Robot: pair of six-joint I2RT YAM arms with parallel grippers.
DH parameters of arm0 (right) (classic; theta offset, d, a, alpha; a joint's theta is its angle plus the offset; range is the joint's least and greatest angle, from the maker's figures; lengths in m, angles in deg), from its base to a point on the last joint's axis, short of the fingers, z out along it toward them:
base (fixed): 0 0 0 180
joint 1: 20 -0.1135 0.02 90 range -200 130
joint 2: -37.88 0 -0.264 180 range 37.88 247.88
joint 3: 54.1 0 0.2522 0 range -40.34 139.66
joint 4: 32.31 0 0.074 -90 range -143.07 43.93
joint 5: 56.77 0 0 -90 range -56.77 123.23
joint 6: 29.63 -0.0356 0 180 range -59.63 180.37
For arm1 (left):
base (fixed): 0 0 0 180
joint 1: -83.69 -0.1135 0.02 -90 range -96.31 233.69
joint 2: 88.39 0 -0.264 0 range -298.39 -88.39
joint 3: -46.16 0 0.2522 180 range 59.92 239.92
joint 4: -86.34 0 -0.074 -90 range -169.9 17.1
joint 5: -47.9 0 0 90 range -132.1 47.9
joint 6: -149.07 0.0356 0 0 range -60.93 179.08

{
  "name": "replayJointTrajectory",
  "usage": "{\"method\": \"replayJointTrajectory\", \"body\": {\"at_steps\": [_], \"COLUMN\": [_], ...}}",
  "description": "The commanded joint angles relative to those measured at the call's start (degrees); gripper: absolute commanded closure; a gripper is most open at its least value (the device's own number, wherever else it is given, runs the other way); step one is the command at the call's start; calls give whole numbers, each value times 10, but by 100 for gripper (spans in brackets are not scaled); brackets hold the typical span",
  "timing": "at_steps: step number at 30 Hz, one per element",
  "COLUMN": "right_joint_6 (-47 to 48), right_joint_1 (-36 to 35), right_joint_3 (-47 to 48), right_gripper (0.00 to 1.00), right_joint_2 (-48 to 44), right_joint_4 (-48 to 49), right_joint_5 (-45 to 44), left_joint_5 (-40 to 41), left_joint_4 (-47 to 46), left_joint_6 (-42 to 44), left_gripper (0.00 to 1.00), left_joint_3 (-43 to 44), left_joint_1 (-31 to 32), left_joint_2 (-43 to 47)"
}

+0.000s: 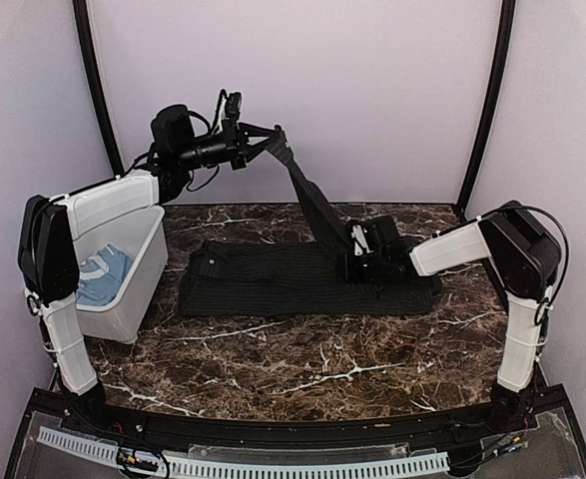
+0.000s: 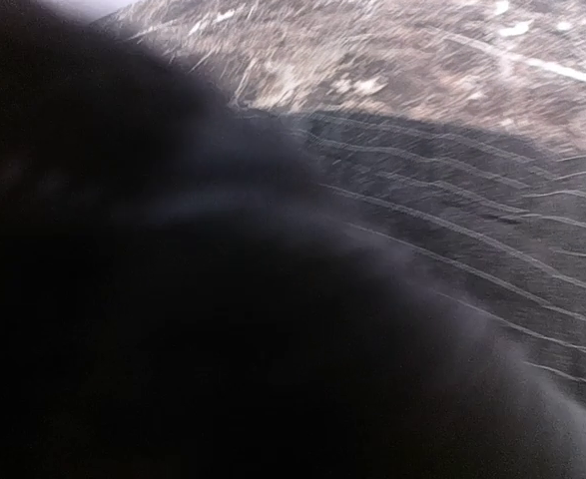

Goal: Fold and stack the mixed laundry pile
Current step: Adjust the rectangle-folded shirt at the center of the board, then place the rectangle-folded shirt at the center of the board.

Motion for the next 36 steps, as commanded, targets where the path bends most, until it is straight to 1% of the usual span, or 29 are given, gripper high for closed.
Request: {"method": "replayJointTrajectory", "body": {"at_steps": [1,5,7,10,12,13,15,20,22,23,24,26,27,31,34,36], "right_joint_6": [-19,-26,-21,-12,-8,-7,-2,13,11,13,18,35,40,38,39,47], "right_joint_1": [-15,-19,-24,-35,-40,-41,-39,-23,-6,3,12,30,38,74,84,90], "right_joint_3": [30,26,6,-29,-51,-64,-82,-121,-134,-142,-145,-141,-141,-143,-145,-139], "right_gripper": [78,73,64,47,39,34,27,25,25,25,25,25,25,26,25,26], "right_joint_2": [40,42,17,-41,-86,-108,-150,-205,-217,-222,-225,-227,-227,-247,-270,-275], "right_joint_4": [38,49,63,62,49,43,22,-31,-42,-44,-49,-72,-80,-88,-91,-103], "right_joint_5": [-17,-42,-50,-52,-56,-55,-61,-55,-53,-51,-49,-55,-60,-43,-40,-26], "left_joint_5": [-29,-42,-44,-39,-29,-23,-9,8,17,29,36,79,86,112,183,212], "left_joint_4": [-37,-42,-27,22,57,76,111,205,267,292,341,400,412,462,532,580], "left_joint_6": [-29,-43,-34,4,45,53,80,169,213,231,269,310,318,352,378,388], "left_gripper": [100,100,100,100,100,100,100,100,100,100,100,100,100,100,100,100], "left_joint_3": [69,68,50,10,-26,-37,-70,-134,-154,-157,-161,-170,-181,-201,-187,-168], "left_joint_1": [7,11,12,12,12,11,9,-8,-15,-18,-19,-25,-35,-71,-80,-84], "left_joint_2": [-23,-29,-20,4,25,31,51,93,112,122,126,136,139,127,97,74]}}
